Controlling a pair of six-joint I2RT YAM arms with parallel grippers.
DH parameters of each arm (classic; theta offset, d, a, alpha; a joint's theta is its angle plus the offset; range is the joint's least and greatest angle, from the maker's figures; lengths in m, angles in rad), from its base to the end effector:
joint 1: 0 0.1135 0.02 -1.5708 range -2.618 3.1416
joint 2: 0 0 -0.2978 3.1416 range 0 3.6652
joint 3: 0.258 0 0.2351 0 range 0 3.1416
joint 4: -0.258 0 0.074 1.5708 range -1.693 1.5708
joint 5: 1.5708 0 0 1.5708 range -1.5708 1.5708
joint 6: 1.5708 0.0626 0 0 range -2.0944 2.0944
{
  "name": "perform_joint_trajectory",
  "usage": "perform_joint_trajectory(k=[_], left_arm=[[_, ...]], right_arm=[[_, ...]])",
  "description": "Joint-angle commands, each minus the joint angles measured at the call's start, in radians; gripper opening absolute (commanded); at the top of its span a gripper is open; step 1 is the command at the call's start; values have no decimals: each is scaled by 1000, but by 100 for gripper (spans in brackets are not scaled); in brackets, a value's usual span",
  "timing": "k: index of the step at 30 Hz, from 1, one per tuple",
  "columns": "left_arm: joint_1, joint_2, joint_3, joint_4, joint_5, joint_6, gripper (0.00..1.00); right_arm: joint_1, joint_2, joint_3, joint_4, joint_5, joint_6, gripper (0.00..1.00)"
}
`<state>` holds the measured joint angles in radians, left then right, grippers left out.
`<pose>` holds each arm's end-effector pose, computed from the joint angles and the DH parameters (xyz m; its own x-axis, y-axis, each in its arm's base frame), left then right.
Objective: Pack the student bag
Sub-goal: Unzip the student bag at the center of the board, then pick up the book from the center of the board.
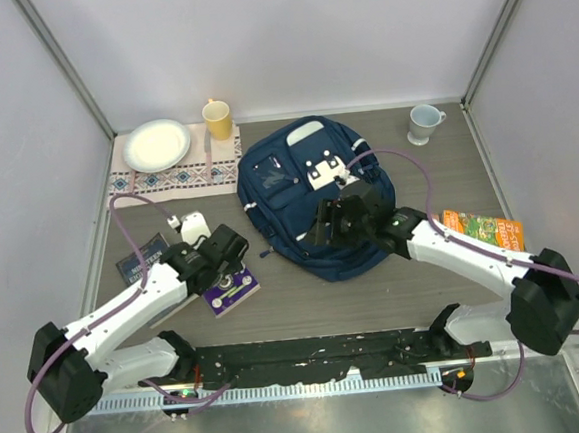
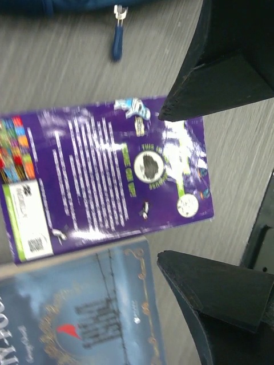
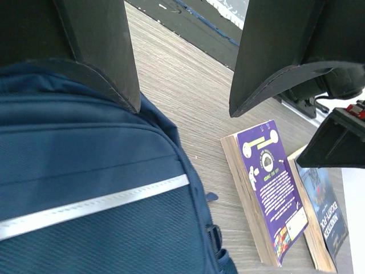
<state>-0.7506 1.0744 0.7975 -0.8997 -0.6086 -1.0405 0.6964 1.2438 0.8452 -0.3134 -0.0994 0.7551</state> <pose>0.1424 -0.0839 0.2552 -0.6857 -0.3282 -0.6496 -0.3806 0.9225 -0.0643 0.1957 0.1717 0.2735 -0.8419 0.1850 -0.5069 -0.1632 0.8080 0.5661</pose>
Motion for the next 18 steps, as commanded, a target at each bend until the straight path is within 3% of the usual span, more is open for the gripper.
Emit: perform_joint_trajectory(k=[1, 6, 11, 18], left_arm=[[5, 33, 17, -188, -62, -240, 100], [13, 2, -95, -91, -8, -283, 100], [62, -47, -202, 100, 91, -245, 100], [63, -54, -274, 277, 110, -178, 100]], right_arm=[[55, 49, 89, 71, -11, -39, 69], [92, 118, 120, 111, -31, -34, 69], [100, 151, 124, 131, -57, -30, 69], [103, 197, 135, 157, -91, -22, 69]])
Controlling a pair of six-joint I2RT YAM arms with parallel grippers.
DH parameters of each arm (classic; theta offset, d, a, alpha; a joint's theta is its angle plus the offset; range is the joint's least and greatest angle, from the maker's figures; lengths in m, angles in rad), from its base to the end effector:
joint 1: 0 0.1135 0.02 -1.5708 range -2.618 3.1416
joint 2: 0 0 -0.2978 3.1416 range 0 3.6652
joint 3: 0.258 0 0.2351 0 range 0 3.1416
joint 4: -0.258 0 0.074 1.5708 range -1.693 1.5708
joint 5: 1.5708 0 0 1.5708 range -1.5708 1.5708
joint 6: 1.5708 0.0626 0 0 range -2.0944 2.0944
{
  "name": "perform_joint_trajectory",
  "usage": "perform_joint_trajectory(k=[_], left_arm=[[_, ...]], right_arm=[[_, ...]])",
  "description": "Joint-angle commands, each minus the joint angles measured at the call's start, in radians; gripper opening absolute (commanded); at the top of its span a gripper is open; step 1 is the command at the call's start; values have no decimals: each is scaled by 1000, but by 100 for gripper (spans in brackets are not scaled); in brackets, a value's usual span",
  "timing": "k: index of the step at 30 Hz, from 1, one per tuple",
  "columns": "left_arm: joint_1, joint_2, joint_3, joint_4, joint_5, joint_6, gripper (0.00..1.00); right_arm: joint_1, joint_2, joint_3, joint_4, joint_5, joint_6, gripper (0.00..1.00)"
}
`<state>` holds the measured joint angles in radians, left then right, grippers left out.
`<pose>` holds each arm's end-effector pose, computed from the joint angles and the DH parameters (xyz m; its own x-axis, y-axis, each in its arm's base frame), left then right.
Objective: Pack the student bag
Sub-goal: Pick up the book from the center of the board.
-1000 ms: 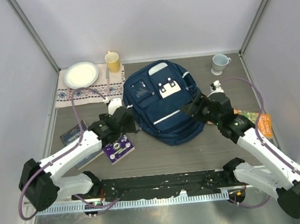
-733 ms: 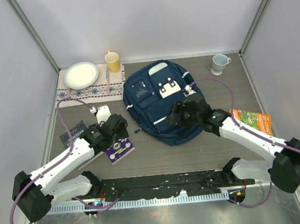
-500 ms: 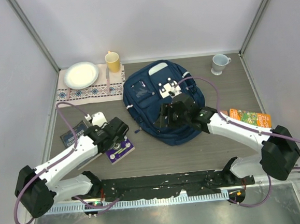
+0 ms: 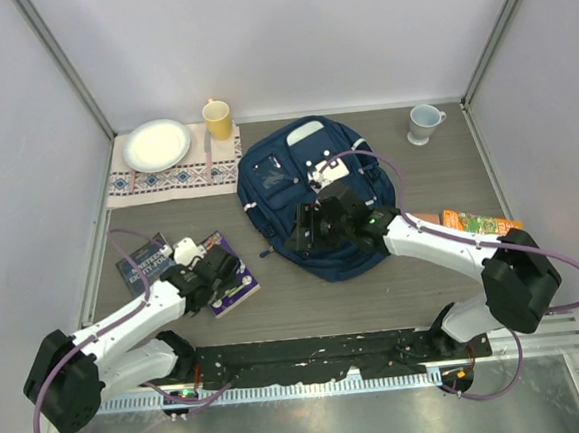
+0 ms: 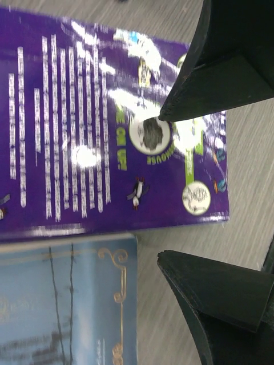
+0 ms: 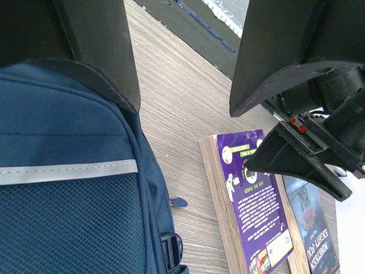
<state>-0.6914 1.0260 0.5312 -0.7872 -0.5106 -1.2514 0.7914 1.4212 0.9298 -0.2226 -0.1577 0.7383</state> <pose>0.1203 -0.0599 0.1897 -0.6582 -0.5304 -0.5342 -0.5601 0.8192 -0.1233 0.2088 0.2253 0.2647 -0.8694 0.0658 -0.4897 -0.2715 0.7645 0.5847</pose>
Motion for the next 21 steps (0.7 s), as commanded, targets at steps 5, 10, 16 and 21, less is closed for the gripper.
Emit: perform_joint_trajectory(k=[5, 10, 16, 21], left_arm=[[21, 22, -60, 282, 58, 63, 100], [52, 5, -106, 393, 83, 95, 100], [76, -58, -109, 352, 66, 95, 100], [81, -138, -141, 335, 53, 80, 100]], right_arm=[[23, 79, 75, 75, -63, -23, 69], [42, 136, 101, 86, -103, -47, 67], [63, 258, 187, 92, -149, -88, 62], [69, 363, 231, 118, -174, -65, 62]])
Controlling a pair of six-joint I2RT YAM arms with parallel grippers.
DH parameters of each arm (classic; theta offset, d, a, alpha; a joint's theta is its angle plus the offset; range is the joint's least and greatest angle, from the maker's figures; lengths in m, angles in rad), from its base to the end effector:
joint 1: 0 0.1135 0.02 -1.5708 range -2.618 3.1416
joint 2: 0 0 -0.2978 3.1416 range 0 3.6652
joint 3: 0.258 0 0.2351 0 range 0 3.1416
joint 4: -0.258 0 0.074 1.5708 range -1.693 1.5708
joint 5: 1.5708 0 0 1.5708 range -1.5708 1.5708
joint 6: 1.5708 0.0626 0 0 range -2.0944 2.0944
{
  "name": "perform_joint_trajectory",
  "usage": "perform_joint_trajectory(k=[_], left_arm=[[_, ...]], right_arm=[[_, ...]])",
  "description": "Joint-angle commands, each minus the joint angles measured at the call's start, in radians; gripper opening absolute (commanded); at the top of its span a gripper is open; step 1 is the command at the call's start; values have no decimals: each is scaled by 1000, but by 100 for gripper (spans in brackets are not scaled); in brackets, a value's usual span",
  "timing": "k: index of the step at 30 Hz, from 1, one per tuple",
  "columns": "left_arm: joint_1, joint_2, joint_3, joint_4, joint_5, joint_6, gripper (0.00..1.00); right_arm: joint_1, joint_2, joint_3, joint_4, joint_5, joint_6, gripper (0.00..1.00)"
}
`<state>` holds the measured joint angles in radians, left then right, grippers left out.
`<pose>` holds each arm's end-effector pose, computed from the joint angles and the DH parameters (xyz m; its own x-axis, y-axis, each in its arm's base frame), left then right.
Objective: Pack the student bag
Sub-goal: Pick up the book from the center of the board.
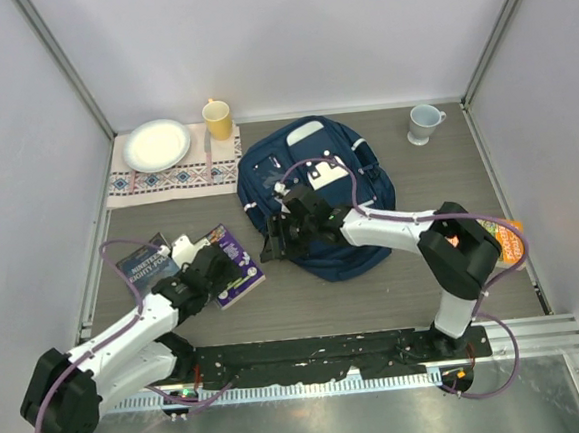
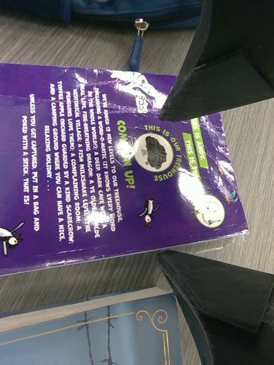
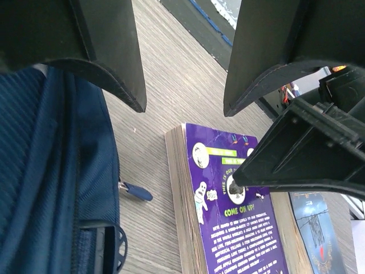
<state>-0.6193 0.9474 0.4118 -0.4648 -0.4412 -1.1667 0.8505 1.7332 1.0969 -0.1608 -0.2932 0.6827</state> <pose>0.1318 -0.0611 0.1809 -0.5795 -0.6080 -0.5428 -0.4976 0.7914 -0.3552 0.2372 0.2977 0.2247 -0.9041 -0.1145 -0.4117 -0.3639 0.7114 0.6013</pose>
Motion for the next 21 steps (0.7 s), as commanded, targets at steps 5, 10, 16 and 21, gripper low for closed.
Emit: perform_joint_trajectory(k=[5, 10, 16, 21], left_arm=[[9, -183, -100, 71, 4, -31, 100], [10, -234, -146, 78, 13, -63, 100], [13, -170, -137, 101, 36, -36, 100], [12, -114, -133, 204, 91, -2, 98]], right_arm=[[25, 117, 96, 109, -61, 6, 61], [38, 196, 113, 144, -60, 29, 59], [44, 236, 113, 190, -75, 54, 57], [47, 244, 109, 225, -107, 72, 54]])
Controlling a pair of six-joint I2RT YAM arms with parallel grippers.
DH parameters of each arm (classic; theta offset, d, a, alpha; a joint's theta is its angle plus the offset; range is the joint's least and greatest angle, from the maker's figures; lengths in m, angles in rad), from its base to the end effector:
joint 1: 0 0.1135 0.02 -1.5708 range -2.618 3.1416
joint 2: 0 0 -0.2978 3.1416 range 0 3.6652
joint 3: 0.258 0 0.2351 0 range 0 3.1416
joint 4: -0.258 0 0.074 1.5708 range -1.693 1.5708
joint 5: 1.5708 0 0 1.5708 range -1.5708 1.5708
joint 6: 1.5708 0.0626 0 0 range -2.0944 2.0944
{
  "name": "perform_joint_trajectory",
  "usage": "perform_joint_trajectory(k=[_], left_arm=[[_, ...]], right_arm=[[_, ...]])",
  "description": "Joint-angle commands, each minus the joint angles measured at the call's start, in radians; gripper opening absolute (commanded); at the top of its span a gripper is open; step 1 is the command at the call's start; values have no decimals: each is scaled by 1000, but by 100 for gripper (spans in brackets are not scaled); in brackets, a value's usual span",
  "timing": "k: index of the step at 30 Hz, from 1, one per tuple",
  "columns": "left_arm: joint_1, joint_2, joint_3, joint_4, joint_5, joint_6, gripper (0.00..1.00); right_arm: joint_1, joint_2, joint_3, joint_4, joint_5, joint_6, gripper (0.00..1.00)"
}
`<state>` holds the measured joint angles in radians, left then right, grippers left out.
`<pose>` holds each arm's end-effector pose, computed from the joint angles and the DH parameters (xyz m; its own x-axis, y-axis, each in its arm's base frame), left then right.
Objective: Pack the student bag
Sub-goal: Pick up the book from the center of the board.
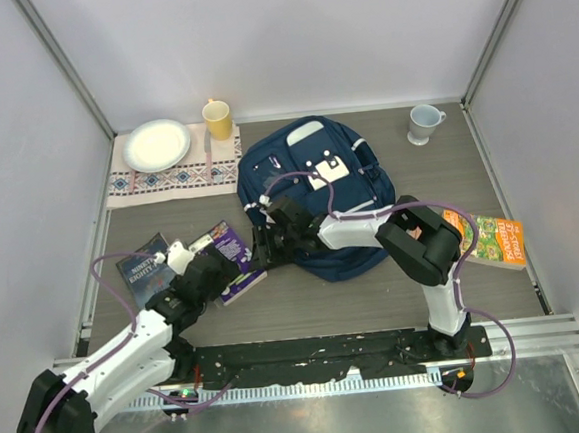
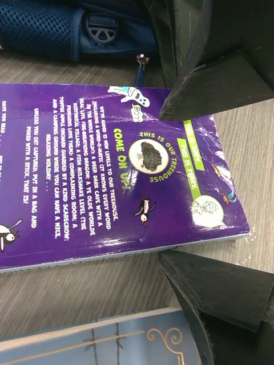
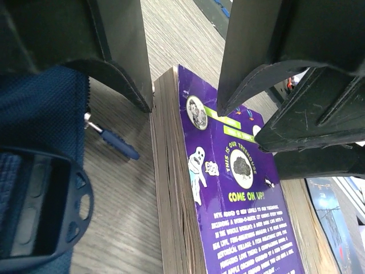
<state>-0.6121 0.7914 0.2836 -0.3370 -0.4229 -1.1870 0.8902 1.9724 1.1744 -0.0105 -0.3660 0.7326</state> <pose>0.1175 -0.0511 0.1692 -0.5083 -0.6763 -0.5332 -0.4548 0.7365 -0.5007 0.2529 0.3479 0.1709 -0.9277 -0.1534 -0.3403 -0.3508 0.6700 0.6543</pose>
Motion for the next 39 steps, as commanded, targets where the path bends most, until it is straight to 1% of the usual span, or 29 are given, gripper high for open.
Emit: perform_joint_trajectory(k=[1, 3, 4, 5, 8, 10, 11, 12, 16, 21, 23, 27, 28, 31, 35, 39], left_arm=[[5, 49, 0, 76, 72, 14, 98], [6, 46, 0, 72, 58, 10, 98], [5, 39, -4, 75, 56, 10, 97], [6, 32, -6, 87, 58, 12, 97], [5, 9, -7, 73, 49, 13, 96], [5, 0, -11, 69, 42, 18, 96], [5, -4, -11, 64, 42, 21, 96], [6, -4, -9, 56, 41, 27, 96], [6, -14, 0, 16, 23, 33, 96], [6, -30, 55, -43, -2, 69, 98], [6, -43, 118, -103, -28, 101, 100], [6, -67, 247, -200, -77, 177, 100], [8, -76, 300, -232, -88, 193, 99], [6, -86, 388, -278, -123, 237, 100], [6, -93, 457, -300, -132, 268, 99], [6, -103, 509, -284, -123, 294, 100]], right_arm=[[10, 3, 31, 86, -39, 24, 50], [10, -4, 33, 89, -48, 22, 48], [10, -7, 31, 93, -51, 21, 46], [12, -12, 30, 96, -48, 21, 40], [10, -24, 28, 99, -36, 22, 38], [10, -30, 28, 103, -22, 19, 32], [10, -32, 30, 99, -19, 19, 27], [10, -32, 30, 102, -19, 16, 14], [10, -33, 27, 103, -16, 16, 1], [10, -82, 24, 76, 32, 13, 1], [10, -116, 5, 81, 50, 27, 1], [-11, -226, -50, 171, 29, 96, 1], [-16, -246, -76, 191, 19, 111, 1], [-43, -311, -110, 254, -36, 157, 1], [-63, -392, -140, 310, -88, 209, 1], [-95, -486, -148, 261, -65, 196, 1]])
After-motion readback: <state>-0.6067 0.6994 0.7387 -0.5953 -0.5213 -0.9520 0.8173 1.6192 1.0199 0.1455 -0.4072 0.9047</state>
